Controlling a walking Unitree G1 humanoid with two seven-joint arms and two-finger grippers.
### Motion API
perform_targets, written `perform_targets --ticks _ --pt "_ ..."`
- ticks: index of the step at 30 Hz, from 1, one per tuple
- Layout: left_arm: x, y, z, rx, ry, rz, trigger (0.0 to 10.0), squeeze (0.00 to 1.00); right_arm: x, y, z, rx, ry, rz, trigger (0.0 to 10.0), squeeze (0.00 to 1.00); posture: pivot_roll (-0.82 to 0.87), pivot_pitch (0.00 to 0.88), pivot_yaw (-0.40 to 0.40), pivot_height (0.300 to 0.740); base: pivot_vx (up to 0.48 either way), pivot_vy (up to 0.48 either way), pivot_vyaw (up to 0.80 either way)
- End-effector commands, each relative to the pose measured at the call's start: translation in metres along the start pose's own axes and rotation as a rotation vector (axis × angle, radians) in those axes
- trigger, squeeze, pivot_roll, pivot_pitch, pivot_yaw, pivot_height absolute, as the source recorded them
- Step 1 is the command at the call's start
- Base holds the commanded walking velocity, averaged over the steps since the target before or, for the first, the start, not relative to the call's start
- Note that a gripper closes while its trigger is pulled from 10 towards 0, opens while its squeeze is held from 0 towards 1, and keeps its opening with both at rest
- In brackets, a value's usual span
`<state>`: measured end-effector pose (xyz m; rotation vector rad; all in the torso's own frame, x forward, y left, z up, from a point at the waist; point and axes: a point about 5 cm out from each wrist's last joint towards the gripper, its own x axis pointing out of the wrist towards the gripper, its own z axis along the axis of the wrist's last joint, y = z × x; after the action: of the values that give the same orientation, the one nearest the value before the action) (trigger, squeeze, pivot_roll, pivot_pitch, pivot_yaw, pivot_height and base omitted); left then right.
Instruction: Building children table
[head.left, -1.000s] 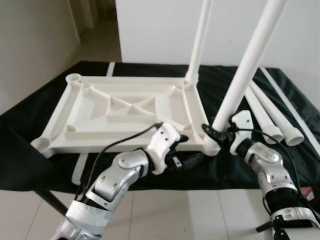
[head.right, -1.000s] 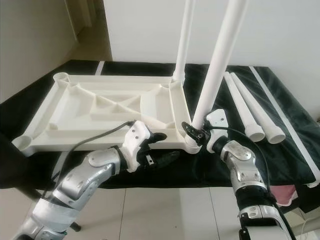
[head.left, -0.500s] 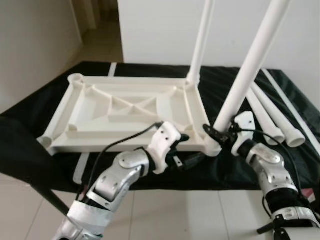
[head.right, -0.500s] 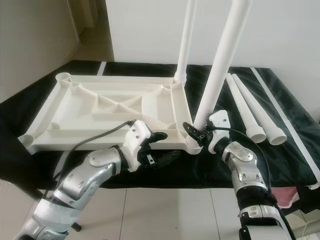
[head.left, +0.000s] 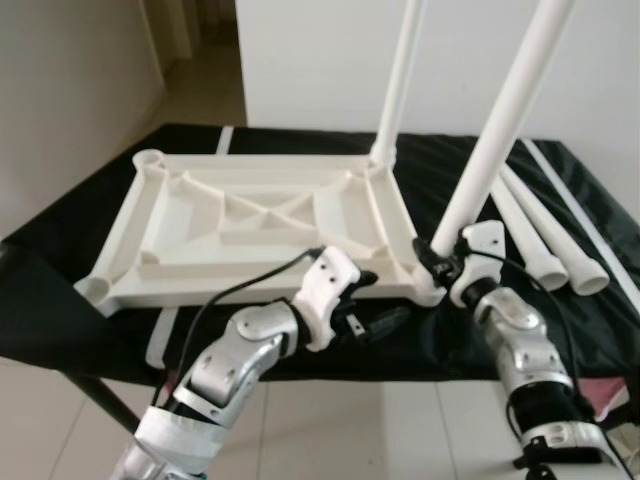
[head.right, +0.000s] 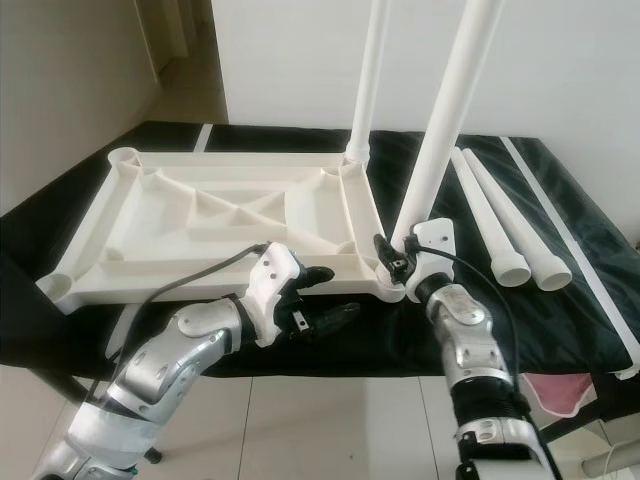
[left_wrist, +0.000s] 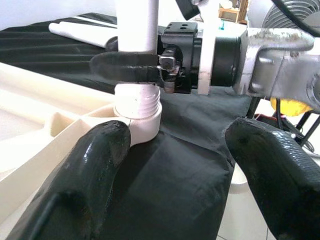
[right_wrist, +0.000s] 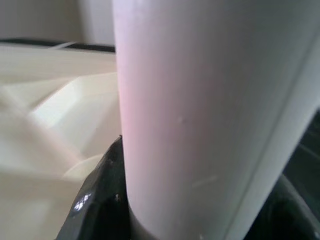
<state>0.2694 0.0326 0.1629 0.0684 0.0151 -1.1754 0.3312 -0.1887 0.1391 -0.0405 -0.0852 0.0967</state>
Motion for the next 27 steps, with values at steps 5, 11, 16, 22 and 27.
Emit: perform_targets --ticks 5,11,16,22,27 --pt "-0.005 0.0 0.002 -0.017 -0.01 0.002 10.0 0.0 -0.012 -0.013 -0.009 0.022 0.043 -0.315 10.0 0.0 -0.02 0.0 -0.03 0.74 0.0 0.0 0.0" --pt "-0.005 -0.001 0.002 -0.028 -0.011 0.001 10.0 0.0 -0.014 -0.001 -0.015 0.116 0.046 -0.594 10.0 0.0 -0.02 0.0 -0.021 0.74 0.0 0.0 0.0" --pt "-0.005 -0.002 0.003 -0.031 -0.016 -0.002 10.0 0.0 -0.014 0.002 -0.009 0.123 0.001 -0.568 10.0 0.0 -0.02 0.0 -0.024 0.74 0.0 0.0 0.0" --pt "-0.006 0.0 0.003 -0.031 -0.013 0.005 10.0 0.0 -0.016 0.004 -0.009 0.145 0.013 -0.602 10.0 0.0 -0.02 0.0 -0.023 0.74 0.0 0.0 0.0" --pt "-0.006 0.0 0.003 -0.032 -0.01 0.001 10.0 0.0 -0.016 0.006 -0.007 0.149 0.002 -0.604 10.0 0.0 -0.02 0.0 -0.022 0.74 0.0 0.0 0.0"
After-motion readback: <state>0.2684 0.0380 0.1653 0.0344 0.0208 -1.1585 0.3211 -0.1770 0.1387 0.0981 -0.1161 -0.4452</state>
